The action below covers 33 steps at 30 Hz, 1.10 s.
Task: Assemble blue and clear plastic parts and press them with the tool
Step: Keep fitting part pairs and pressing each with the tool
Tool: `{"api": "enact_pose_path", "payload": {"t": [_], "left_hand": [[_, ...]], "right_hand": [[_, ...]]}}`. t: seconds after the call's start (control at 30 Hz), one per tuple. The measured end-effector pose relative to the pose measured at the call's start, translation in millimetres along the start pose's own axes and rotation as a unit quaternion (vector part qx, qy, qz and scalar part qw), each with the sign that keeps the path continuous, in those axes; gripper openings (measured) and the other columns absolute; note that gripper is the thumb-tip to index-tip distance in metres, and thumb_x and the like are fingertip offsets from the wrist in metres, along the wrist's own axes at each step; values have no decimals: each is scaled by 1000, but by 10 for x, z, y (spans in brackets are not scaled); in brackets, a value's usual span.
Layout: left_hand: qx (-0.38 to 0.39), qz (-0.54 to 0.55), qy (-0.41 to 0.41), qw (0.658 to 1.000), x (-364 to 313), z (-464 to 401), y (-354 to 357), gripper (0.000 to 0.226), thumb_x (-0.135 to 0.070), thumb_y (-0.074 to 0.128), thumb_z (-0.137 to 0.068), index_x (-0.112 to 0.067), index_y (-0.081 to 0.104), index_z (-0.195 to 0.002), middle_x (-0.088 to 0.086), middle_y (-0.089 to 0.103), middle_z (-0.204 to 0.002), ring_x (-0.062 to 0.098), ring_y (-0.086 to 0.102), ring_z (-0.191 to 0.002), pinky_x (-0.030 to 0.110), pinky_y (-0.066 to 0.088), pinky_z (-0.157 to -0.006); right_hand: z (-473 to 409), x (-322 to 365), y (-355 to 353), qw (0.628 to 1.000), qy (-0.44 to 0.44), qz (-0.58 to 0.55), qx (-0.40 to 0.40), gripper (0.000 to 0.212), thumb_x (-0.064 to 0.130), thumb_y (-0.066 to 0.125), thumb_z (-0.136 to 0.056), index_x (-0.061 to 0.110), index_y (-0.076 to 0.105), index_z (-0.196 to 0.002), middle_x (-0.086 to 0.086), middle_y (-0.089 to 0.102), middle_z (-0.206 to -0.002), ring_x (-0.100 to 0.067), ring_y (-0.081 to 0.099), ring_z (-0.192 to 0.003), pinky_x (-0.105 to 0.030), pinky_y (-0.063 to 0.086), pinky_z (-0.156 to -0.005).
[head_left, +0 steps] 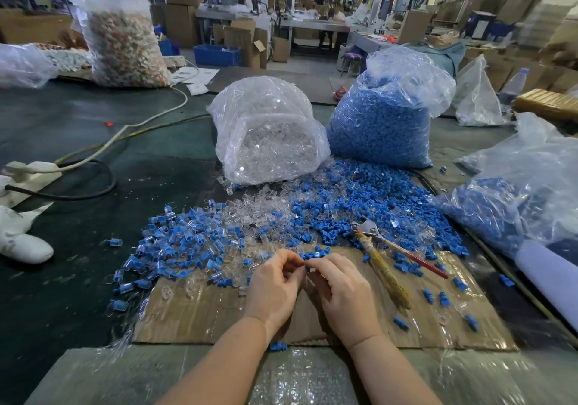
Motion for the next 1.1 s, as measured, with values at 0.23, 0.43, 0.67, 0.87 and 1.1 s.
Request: {"api": "enact_pose_path", "payload": {"t": [0.23, 0.43, 0.67, 0.87, 1.1], "left_hand": [[2, -1, -4, 1000, 2, 3, 2, 25, -7, 59, -88, -30, 57, -79, -9, 63, -79, -3, 58, -74, 8, 47, -68], [0, -6, 0, 1000, -6, 3, -6, 26, -8, 59, -88, -32, 57, -78, -9, 63, -78, -6, 58, -74, 7, 46, -67], [-1, -3, -1, 1000, 2, 2, -3, 27, -9, 59, -88, -33, 56, -77, -11, 63, -77, -9, 57, -75, 6, 45, -67], [-7, -23, 5, 1000, 4, -10, -15, 27, -11, 60, -88, -35, 55, -76, -12, 63, -76, -9, 57, -75, 6, 45, -67], [-7, -12, -12, 1000, 7, -10, -22, 25, -10, 59, -88, -31, 55, -76, -12, 61, -77, -6, 56, -72, 4, 43, -65]], "right_hand": [[2, 15, -3, 1000, -4, 5, 0, 20, 34, 61, -82, 16, 70, -86, 5, 64, -81, -15, 61, -72, -23, 47, -62], [2, 14, 12, 1000, 1, 10, 12, 25, 39, 55, -84, 18, 70, -85, 6, 64, -81, -13, 60, -72, -21, 45, -61], [-3, 24, 9, 1000, -1, 18, 12, 19, 33, 61, -82, 17, 70, -86, 5, 64, -81, -14, 60, -72, -21, 45, -61], [-1, 27, 35, 999, 1, 24, 38, 13, 19, 72, -79, 16, 70, -90, 3, 64, -83, -17, 61, -74, -27, 50, -62], [-22, -131, -145, 994, 71, 88, -15, 22, 15, 70, -80, 10, 67, -102, -5, 64, -95, -24, 61, -89, -39, 45, -80]]}}
Point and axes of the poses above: each hand's wrist, its own z-axis away from the middle knuckle, its own y-axis out of the palm, x = y × z, the point moved 9 cm from there along -z, towards the middle knuckle
